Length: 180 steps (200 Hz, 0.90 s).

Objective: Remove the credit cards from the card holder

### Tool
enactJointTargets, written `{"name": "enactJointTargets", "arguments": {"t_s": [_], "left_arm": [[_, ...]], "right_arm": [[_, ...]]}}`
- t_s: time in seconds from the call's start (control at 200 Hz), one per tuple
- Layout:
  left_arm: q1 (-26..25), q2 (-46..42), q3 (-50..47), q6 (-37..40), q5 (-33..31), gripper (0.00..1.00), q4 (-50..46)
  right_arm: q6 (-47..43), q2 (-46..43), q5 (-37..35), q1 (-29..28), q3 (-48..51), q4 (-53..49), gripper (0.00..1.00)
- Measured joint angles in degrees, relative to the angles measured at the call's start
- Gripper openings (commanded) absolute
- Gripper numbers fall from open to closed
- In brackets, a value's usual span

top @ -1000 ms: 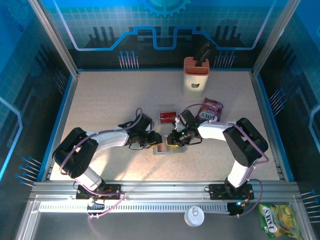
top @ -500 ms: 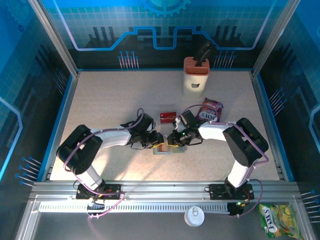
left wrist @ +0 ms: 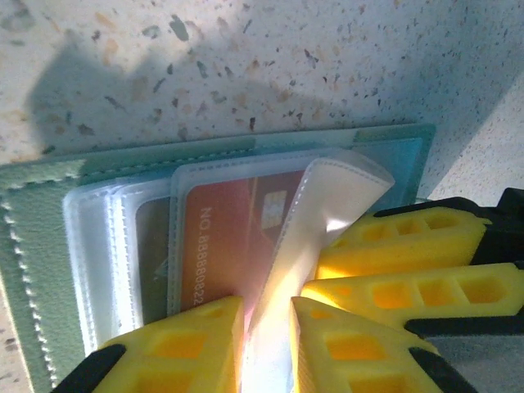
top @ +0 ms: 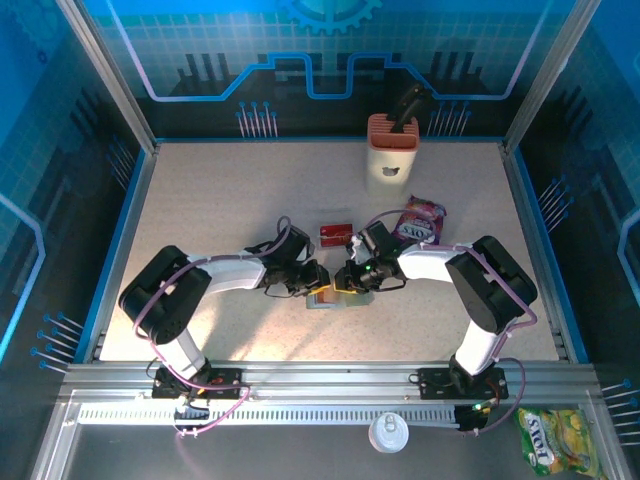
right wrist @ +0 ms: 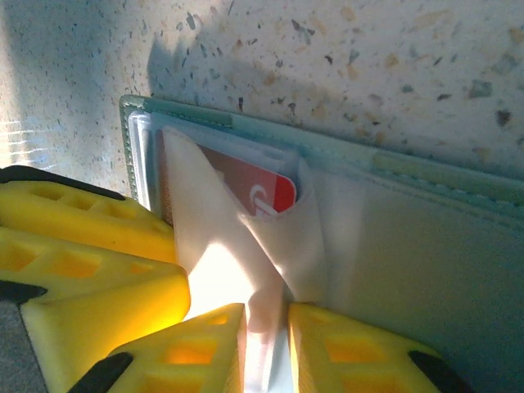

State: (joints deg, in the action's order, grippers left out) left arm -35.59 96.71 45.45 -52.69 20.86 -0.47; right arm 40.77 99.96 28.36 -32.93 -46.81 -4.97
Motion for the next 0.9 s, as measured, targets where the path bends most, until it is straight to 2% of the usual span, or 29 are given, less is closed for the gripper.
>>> {"name": "enactJointTargets", "arguments": {"t_s": [0.24,0.535,0.685,0.901], "left_arm": [[-0.33,0.00,0.04,-0.98,0.50,0.18,0.90],[-0.50,0.00,0.15,-1.36,1.31,0.21,2.45],[-0.87,0.00,1.09,-1.38,2.05,0.23,2.97],[-1.95,1.92,4.70,-1.42,3.10,0.30,3.74]], "right_arm": [[0.20,-0.70,0.13,0.00,0.59,0.44,0.22],[0.55,-8.48,-1.44,0.50,2.47,-1.27,0.30],[-1.77,-11.34,-4.44,2.40,1.33,-6.93,0.32],[-7.39,-15.76,-12.90,4.26,-2.78,-18.23,0.37]]}}
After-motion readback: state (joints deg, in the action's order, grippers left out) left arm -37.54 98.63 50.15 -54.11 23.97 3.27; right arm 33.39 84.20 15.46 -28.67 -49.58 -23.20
